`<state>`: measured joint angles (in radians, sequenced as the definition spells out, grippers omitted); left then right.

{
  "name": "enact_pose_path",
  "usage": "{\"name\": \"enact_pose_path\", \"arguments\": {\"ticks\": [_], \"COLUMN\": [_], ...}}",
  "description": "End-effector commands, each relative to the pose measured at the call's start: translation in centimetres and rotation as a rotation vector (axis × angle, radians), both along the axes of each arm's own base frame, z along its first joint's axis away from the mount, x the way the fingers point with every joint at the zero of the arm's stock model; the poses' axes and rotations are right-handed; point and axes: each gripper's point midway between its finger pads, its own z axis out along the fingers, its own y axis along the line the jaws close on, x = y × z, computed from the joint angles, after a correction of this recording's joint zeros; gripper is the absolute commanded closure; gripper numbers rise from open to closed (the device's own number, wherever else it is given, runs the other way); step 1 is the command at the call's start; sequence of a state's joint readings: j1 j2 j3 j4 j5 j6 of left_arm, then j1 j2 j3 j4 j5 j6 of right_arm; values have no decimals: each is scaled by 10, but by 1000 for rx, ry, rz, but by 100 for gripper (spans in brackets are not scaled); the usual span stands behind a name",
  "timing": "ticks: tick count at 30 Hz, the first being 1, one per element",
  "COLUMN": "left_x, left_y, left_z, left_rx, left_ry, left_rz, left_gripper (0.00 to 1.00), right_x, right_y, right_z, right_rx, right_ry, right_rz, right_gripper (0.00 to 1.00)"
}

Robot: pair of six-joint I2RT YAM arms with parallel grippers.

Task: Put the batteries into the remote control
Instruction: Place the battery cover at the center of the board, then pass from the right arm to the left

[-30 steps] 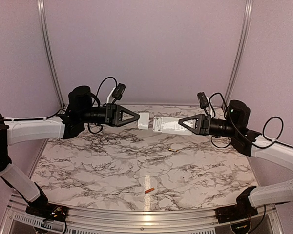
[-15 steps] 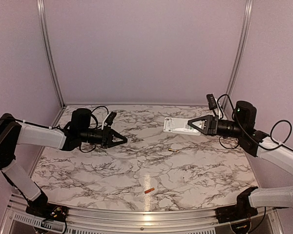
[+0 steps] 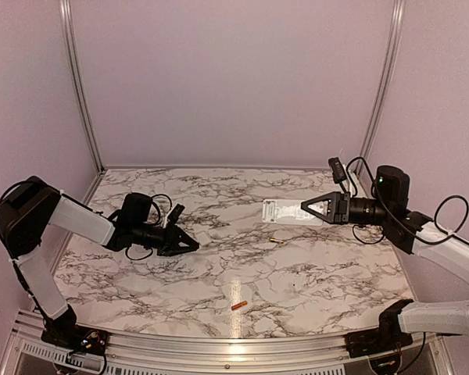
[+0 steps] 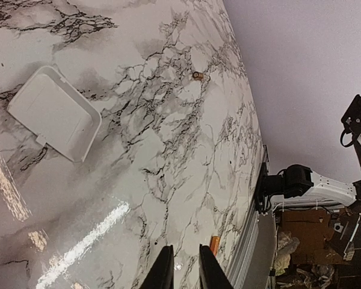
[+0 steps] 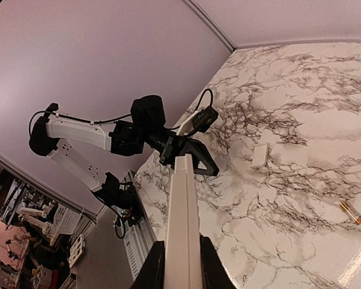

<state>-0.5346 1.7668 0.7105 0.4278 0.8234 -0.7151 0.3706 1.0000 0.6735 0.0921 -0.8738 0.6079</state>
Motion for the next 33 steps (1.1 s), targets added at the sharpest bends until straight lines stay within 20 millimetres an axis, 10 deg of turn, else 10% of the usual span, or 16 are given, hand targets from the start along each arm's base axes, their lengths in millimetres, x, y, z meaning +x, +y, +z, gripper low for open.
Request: {"name": "enact_pose_path", "arguments": {"ticks": [1, 8, 15, 22, 33], "left_x": [17, 12, -38, -85, -118], "left_y": [4, 4, -36, -78, -109], "left_z": [38, 131, 173, 162, 138], "left_rx": [25, -20, -93, -44, -25], "left_ry": [-207, -526, -635, -654, -599], "left_rz": [22, -15, -303, -528, -714], "left_gripper": [65, 1, 1, 3, 40], "right_x": [-3, -12, -39, -59, -76], "right_y": [-2, 4, 35, 57, 78], "right_z": [-9, -12, -19, -12, -5], "right_rx": [-20, -47, -106, -94, -93], "right_ry": [3, -24, -35, -67, -95], "right_rz": [13, 99, 282, 425, 535], "right_gripper": [100, 100, 100, 100, 100]}}
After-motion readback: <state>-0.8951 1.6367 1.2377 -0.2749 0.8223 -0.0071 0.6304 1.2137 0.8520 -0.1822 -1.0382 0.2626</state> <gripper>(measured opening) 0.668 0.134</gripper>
